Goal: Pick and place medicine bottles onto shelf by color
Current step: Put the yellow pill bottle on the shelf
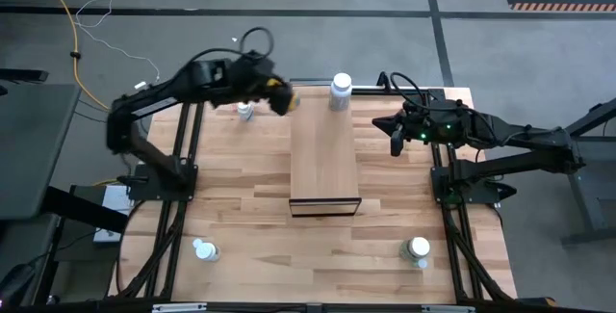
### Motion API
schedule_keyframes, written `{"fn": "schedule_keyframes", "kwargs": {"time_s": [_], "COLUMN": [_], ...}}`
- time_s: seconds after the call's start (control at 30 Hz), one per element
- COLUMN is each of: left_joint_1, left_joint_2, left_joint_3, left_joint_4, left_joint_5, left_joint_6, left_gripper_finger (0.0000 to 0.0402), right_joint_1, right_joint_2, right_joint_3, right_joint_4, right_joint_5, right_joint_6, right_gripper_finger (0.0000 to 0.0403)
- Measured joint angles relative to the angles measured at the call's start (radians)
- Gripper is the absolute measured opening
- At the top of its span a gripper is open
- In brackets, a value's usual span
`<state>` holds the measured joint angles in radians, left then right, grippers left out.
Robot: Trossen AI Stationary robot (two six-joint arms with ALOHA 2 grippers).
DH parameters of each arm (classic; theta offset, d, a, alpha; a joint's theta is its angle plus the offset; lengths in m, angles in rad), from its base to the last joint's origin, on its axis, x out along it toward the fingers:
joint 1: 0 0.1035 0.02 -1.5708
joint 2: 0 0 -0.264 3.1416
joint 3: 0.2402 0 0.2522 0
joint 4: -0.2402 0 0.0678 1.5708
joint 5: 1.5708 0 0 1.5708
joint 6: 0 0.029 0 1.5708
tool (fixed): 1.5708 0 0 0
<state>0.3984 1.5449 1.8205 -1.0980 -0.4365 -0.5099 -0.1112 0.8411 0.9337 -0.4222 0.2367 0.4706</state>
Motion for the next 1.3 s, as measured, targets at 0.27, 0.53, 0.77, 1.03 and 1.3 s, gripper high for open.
{"fn": "schedule_keyframes", "kwargs": {"time_s": [0.27,0.53,0.77,1.03,1.3], "left_joint_1": [-0.002,0.016,0.039,0.047,0.047], "left_joint_2": [0.264,0.36,0.392,0.392,0.392], "left_joint_3": [0.28,0.328,0.328,0.328,0.328], "left_joint_4": [-0.023,-0.071,-0.087,-0.085,-0.084], "left_joint_5": [0.046,0.063,0.098,0.12,0.116], "left_joint_6": [0.191,0.272,0.294,0.297,0.304], "left_gripper_finger": [0.0202,0.0211,0.0214,0.0215,0.0217], "right_joint_1": [0.0,0.0,0.0,0.0,0.0], "right_joint_2": [0.001,0.001,0.001,0.001,0.001], "right_joint_3": [0.0,0.0,0.0,0.0,0.0], "right_joint_4": [0.001,0.001,0.002,0.002,0.002], "right_joint_5": [0.0,0.0,0.0,0.0,0.0], "right_joint_6": [0.0,0.002,0.003,0.003,0.003], "right_gripper_finger": [0.0007,0.0007,0.0007,0.0007,0.0007]}}
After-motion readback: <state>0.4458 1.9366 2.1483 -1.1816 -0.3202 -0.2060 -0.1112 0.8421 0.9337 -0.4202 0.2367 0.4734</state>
